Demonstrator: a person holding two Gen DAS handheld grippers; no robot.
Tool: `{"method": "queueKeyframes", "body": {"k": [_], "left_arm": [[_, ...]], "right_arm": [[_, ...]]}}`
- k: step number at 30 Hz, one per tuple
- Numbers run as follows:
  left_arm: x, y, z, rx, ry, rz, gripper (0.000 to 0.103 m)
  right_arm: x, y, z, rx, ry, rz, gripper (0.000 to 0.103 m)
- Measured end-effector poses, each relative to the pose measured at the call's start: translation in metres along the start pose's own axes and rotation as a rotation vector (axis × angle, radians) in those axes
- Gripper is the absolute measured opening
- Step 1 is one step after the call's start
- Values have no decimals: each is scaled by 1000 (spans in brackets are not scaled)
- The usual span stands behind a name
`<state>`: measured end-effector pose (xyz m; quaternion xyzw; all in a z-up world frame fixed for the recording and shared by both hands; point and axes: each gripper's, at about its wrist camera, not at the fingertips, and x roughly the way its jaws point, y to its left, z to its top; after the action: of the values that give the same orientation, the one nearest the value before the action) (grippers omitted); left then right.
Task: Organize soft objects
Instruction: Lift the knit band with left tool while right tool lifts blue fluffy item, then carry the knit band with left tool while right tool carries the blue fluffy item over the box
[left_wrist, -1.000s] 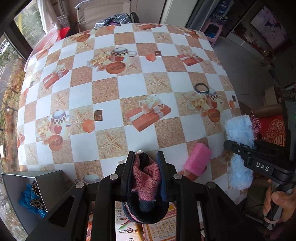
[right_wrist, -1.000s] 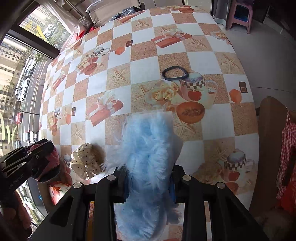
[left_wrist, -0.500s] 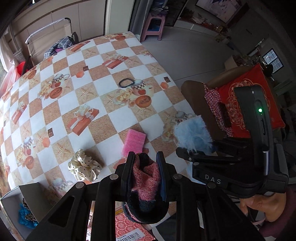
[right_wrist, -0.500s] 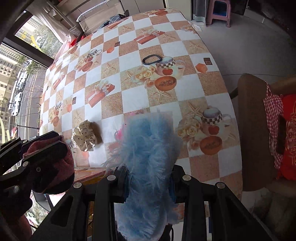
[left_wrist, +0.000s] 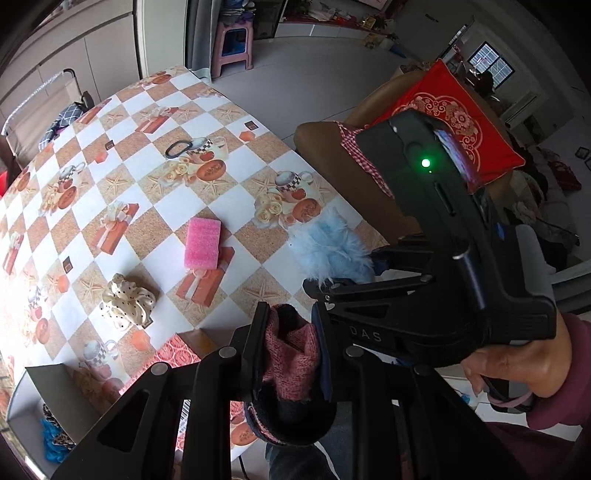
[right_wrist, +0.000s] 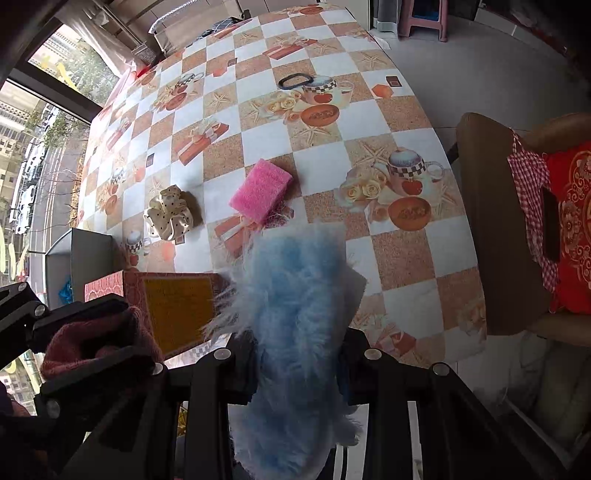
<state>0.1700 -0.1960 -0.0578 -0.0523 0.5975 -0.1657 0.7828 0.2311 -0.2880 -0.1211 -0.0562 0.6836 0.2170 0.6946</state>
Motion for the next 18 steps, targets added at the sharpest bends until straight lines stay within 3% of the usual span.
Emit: {"method": "queueKeyframes", "body": {"k": [10, 18], "left_arm": [[-17, 3, -44, 7, 4, 1, 25], [-28, 26, -82, -71, 5, 26, 25]], "right_arm": [[4, 21, -32, -57, 30, -3, 34], [17, 48, -56, -145, 81, 31, 34]]}}
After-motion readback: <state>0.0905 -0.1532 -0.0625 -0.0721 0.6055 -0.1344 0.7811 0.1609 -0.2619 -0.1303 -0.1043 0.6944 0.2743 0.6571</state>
